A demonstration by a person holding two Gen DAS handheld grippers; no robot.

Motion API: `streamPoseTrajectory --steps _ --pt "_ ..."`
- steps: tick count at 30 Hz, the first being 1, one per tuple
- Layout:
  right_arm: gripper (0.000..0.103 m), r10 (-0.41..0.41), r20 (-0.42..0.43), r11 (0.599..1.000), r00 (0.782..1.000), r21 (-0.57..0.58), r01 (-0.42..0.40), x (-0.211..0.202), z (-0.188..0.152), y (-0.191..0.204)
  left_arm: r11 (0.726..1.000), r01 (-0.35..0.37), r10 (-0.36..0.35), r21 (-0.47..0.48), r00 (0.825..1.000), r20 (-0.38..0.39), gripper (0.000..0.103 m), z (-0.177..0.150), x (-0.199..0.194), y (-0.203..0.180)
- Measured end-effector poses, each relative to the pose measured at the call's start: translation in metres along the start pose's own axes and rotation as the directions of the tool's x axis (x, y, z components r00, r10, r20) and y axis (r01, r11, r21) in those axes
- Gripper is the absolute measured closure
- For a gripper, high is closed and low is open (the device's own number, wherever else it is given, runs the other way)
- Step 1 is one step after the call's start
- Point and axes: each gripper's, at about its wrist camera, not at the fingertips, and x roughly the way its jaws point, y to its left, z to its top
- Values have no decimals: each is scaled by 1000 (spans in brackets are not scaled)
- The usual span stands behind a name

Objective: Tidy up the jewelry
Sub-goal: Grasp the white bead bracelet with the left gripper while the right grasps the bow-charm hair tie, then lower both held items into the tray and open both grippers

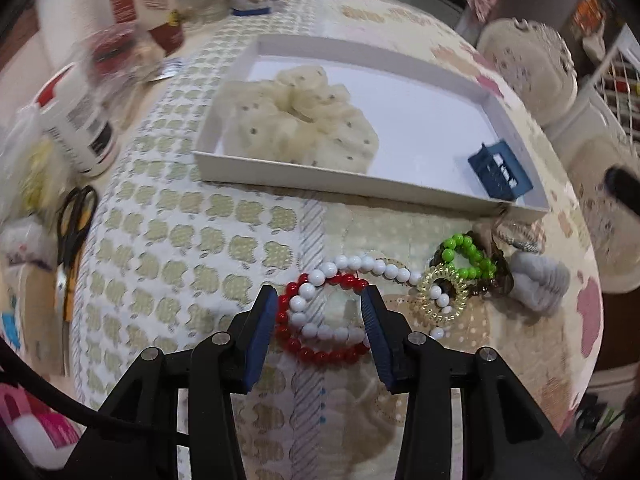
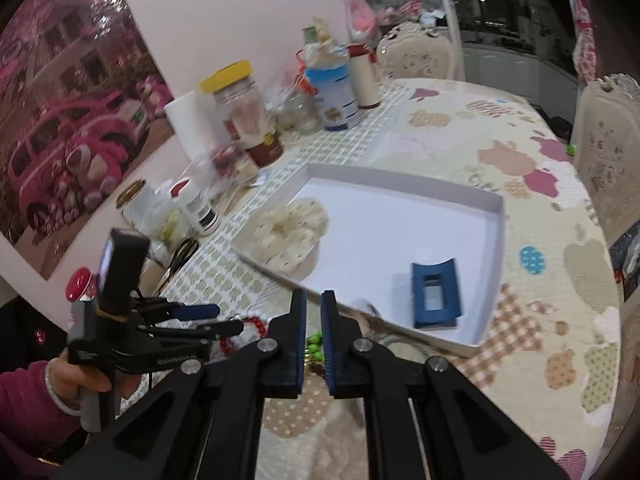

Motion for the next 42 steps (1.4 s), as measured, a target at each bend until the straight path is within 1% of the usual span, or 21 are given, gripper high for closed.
streamPoseTrajectory --steps 1,2,4,6,9,10,12,13,14,16,18,22,26,29,30,31,32,33,34,37,42 --pt "95 -4 5 1000 1000 7 4 -3 1 -3 1000 -2 2 6 1000 -7 80 0 3 0" --pt "95 -6 9 1000 1000 11 6 -5 1 -6 1000 -2 2 16 1000 -16 85 1 8 -2" --pt "95 -10 12 1000 1000 21 10 -6 1 -10 999 -14 15 32 1000 -23 99 1 14 -4" --pt "95 -11 8 1000 1000 24 11 -5 0 -13 999 -9 10 31 1000 -21 103 0 14 -4" --pt "95 -5 -4 999 1000 34 5 -1 -4 -18 1000 4 -5 31 1000 1 103 0 8 -5" --pt "95 7 -25 999 1000 48 -6 4 -5 -21 999 8 -8 31 1000 5 103 1 6 -5" --pt "93 -6 -87 998 996 69 12 19 -10 -25 1000 24 -24 16 1000 13 103 2 0 -4" --pt "85 -20 -123 997 992 67 28 30 -14 -26 999 36 -36 3 999 22 103 2 -4 -2" --pt "73 -21 -139 998 990 64 30 36 -16 -27 999 46 -46 -5 999 27 103 2 -7 0" --pt "62 -18 -179 998 984 56 28 53 -23 -27 998 61 -60 -22 997 38 103 1 -14 2" --pt "62 -9 -208 998 978 53 21 69 -28 -26 997 68 -66 -38 997 48 103 0 -21 7" --pt "62 -23 -252 999 968 40 34 97 -32 -22 994 82 -77 -73 995 61 103 -1 -32 15" --pt "62 -100 -284 995 954 -1 104 119 -31 -20 992 83 -75 -96 994 81 103 0 -41 19" --pt "59 -96 -293 994 951 19 106 129 -34 -22 990 88 -79 -108 993 87 103 -2 -46 20" --pt "59 -95 -282 994 955 20 105 130 -34 -22 989 92 -83 -112 993 88 103 -2 -47 20" --pt "62 -86 -270 995 959 30 98 129 -35 -23 989 97 -87 -113 992 89 103 -1 -49 20" --pt "70 -75 -265 995 961 46 91 127 -34 -25 988 101 -90 -113 992 92 103 -1 -51 20" --pt "74 -64 -259 995 964 59 82 125 -34 -26 988 103 -92 -111 991 97 103 0 -55 19" --pt "81 -50 -242 995 969 67 68 120 -33 -27 989 104 -93 -110 990 101 103 0 -57 18" --pt "83 -32 -199 997 979 67 46 100 -27 -25 987 123 -110 -102 986 122 103 4 -71 15" --pt "83 9 -125 996 992 93 3 63 -18 -22 987 148 -136 -65 978 161 103 12 -97 5"
